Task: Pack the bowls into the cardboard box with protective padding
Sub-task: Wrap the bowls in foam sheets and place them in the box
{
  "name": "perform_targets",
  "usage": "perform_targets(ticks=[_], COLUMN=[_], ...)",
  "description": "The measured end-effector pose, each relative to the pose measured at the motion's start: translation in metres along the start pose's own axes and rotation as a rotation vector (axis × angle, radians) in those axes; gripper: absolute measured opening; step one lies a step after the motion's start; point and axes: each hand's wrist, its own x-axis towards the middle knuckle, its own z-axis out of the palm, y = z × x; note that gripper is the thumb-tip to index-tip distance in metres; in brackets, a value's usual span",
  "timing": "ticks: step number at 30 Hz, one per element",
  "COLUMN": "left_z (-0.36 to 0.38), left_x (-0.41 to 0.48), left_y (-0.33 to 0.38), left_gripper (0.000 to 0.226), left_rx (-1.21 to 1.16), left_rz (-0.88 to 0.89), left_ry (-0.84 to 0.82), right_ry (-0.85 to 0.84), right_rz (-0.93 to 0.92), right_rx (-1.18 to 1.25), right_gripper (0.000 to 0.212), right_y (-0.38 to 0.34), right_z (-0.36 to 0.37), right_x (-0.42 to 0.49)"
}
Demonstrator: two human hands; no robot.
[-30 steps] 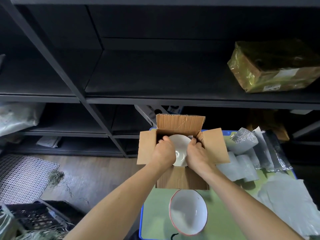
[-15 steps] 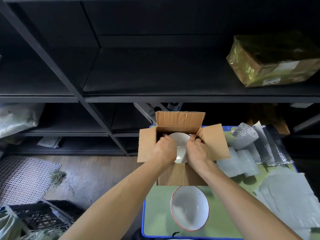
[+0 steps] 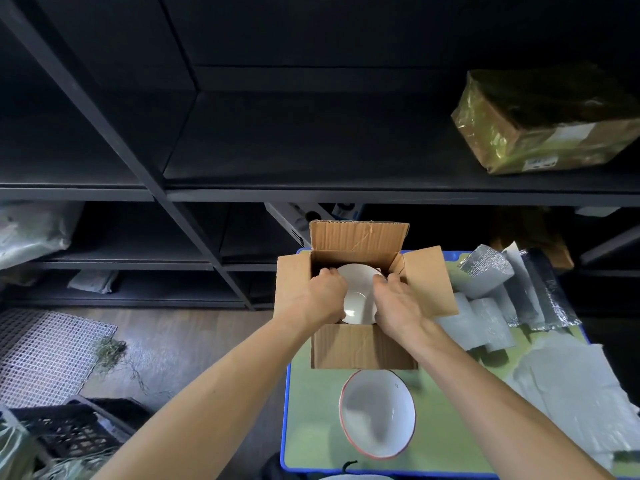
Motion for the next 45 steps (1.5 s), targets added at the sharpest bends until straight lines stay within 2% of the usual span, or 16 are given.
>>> perform_targets(ticks=[3,6,8,11,12,19,27,34,45], left_z=[0.002,0.005,0.012,0.011,0.008,0.009,0.012,0.010,0.020], left_x=[-0.001,-0.004,0.000,0.002,0.001,-0.007,-0.011,-0.011,-0.019], left_y=[-0.002,-0.003,-0.005,-0.008,-0.008,-0.010,-0.008,-0.013,-0.023], left_gripper=[0.076,0.086,0.076,0.045,0.043,0.041,0.037,0.045,0.053], left_rx=[-0.029,0.047,0.126,0.191,0.188,0.297,0.274,0.237,0.163], left_rz=[0.016,0.050,0.057,0.081,0.083,0.081,0.077,0.078,0.104], left_ry=[-0.013,-0.010,0.033,0.115,0.112,0.157,0.169,0.206,0.268], right_ry=[-0.016,-0.010,-0.006,-0.011,-0.011,-0.006,0.025,0.079,0.137], right_rz=[-0.006,-0.015,-0.026,-0.048,-0.053,-0.069,-0.052,-0.037,-0.042], right_rx=[-0.010,-0.018,-0.038,-0.043,-0.041,-0.043,-0.020,0.015,0.046], right_gripper=[0.047,0.038,0.040,0.041,0.041,0.037,0.030,0.023,0.029], right_y=[0.002,0.002,0.000,-0.001,0.000,0.000,0.001,0.004,0.004], right_z=[0.003,0.006,0.007,0.007,0.007,0.006,0.006,0.002,0.009], right_x=[-0.001,0.002,0.005,0.009,0.010,0.007,0.005,0.007,-0.010])
